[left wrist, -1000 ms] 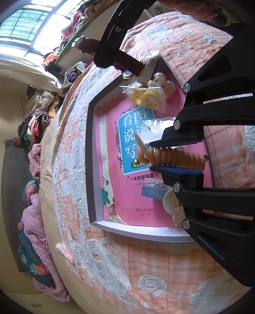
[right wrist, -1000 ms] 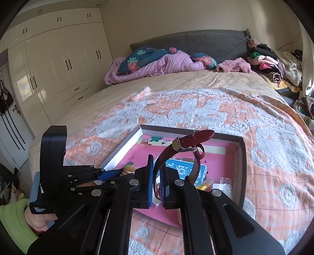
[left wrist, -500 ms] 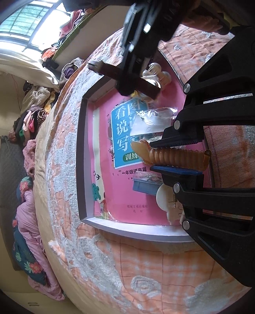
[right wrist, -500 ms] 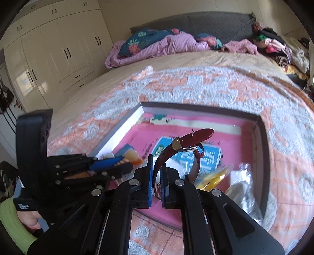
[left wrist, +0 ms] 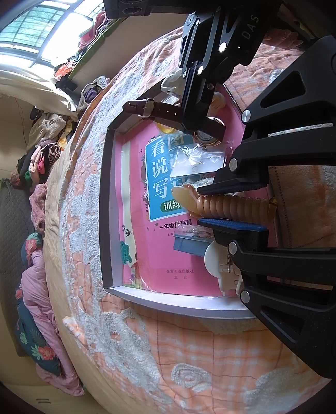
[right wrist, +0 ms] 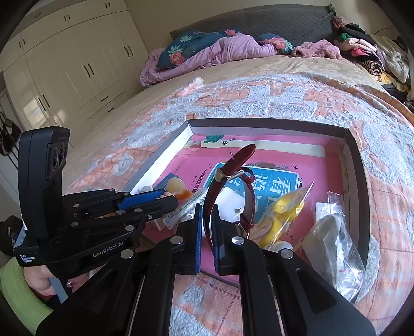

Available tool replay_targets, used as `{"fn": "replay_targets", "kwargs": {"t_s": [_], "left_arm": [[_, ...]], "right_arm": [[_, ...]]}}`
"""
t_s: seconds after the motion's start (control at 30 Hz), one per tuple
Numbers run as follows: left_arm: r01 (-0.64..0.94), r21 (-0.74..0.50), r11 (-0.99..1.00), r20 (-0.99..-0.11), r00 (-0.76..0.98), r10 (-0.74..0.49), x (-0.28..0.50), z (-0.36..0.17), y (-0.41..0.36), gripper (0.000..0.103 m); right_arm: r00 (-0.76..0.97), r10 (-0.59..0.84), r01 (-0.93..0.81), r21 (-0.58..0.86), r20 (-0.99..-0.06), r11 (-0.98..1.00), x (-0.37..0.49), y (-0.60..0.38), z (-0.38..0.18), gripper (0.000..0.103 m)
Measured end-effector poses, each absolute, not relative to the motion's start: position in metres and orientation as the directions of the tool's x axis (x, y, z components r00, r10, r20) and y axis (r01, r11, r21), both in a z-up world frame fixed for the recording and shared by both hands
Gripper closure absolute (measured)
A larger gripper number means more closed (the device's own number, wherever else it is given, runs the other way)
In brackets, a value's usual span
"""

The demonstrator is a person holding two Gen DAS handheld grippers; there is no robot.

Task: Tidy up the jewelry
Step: 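Carry the hair tie and watch into the box and open both tools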

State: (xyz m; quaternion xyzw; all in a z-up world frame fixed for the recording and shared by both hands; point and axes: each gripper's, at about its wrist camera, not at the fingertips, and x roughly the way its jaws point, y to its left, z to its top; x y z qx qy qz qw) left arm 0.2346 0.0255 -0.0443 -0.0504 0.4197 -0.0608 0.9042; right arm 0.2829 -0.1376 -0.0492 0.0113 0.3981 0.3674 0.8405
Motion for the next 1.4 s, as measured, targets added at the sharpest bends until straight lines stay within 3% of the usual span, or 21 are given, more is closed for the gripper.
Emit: {"fn": "replay_targets", "kwargs": {"t_s": [0.2, 0.27, 0.43, 0.53, 0.7, 0.83, 1.07, 1.27, 1.4], "left_arm": [[0.067, -0.142, 0.988, -0.754, 0.639, -0.152, 0.235, -0.046, 0.026, 0.092], [0.066, -0.144, 0.987, -0.755, 0.638, -0.153, 0.235, -0.046, 0.026, 0.091], [0.069, -0.143, 0.987, -0.757, 0.635, -0.154, 0.234, -0.047, 0.027, 0.09], [0.069, -0.147, 0.987, -0.756, 0.636, -0.157, 0.233, -0.047, 0.027, 0.086], [0.064, -0.144, 0.988, -0.753, 0.64, -0.151, 0.232, -0.043, 0.027, 0.071], [0.063, -0.147, 0.987, -0.748, 0.646, -0.152, 0.231, -0.039, 0.027, 0.069], [0.059, -0.161, 0.985, -0.73, 0.664, -0.159, 0.224, -0.026, 0.03, 0.05], [0.061, -0.16, 0.985, -0.706, 0.69, -0.158, 0.21, -0.011, 0.029, 0.028], [0.065, -0.161, 0.985, -0.689, 0.707, -0.159, 0.199, -0.001, 0.028, 0.017]], "right_arm": [[0.412, 0.628, -0.596, 0.327, -0.66, 0.734, 0.281, -0.144, -0.048, 0.091], [0.419, 0.629, -0.588, 0.331, -0.655, 0.738, 0.279, -0.147, -0.047, 0.08], [0.435, 0.627, -0.573, 0.338, -0.646, 0.746, 0.277, -0.154, -0.043, 0.064], [0.446, 0.623, -0.563, 0.34, -0.643, 0.754, 0.274, -0.159, -0.041, 0.061], [0.468, 0.61, -0.547, 0.332, -0.639, 0.768, 0.27, -0.165, -0.037, 0.049], [0.49, 0.606, -0.529, 0.339, -0.627, 0.778, 0.268, -0.173, -0.032, 0.036], [0.537, 0.598, -0.496, 0.351, -0.596, 0.795, 0.261, -0.188, -0.02, 0.018], [0.569, 0.592, -0.478, 0.357, -0.57, 0.803, 0.247, -0.2, -0.01, 0.015], [0.611, 0.57, -0.464, 0.335, -0.549, 0.82, 0.234, -0.207, -0.001, 0.007]]}}
